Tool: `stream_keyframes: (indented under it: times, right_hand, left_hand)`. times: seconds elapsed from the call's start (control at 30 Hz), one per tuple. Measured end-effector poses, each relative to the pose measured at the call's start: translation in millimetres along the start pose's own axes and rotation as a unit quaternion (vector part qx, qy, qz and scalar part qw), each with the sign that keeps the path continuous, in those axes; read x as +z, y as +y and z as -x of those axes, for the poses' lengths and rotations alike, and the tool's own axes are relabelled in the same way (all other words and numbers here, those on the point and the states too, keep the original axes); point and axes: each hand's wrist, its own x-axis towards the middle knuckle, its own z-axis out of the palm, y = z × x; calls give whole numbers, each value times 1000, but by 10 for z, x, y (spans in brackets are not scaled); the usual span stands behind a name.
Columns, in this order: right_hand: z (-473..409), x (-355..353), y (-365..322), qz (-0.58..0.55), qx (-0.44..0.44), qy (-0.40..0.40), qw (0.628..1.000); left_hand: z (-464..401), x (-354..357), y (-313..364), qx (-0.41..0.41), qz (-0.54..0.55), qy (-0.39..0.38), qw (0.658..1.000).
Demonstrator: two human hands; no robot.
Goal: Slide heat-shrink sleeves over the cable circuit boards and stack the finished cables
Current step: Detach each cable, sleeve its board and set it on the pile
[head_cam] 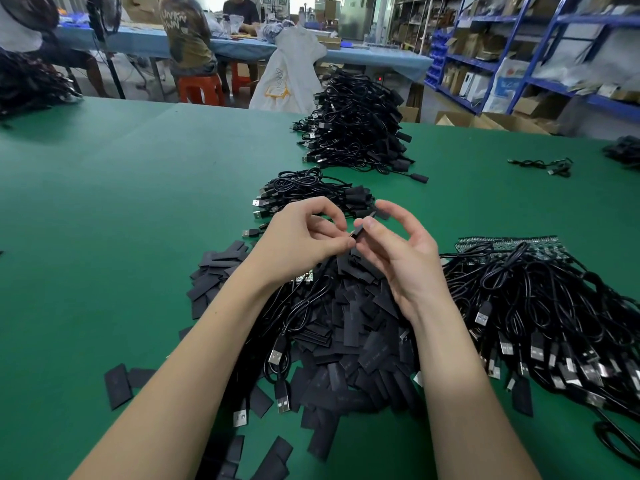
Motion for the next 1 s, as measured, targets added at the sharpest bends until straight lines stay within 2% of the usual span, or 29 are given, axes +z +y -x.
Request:
stream_keyframes:
  times: [1.0]
  right_hand:
    - [-15, 56, 36, -20, -20, 27, 999]
  left_hand:
    - [-12, -11, -12, -2, -26, 18, 999]
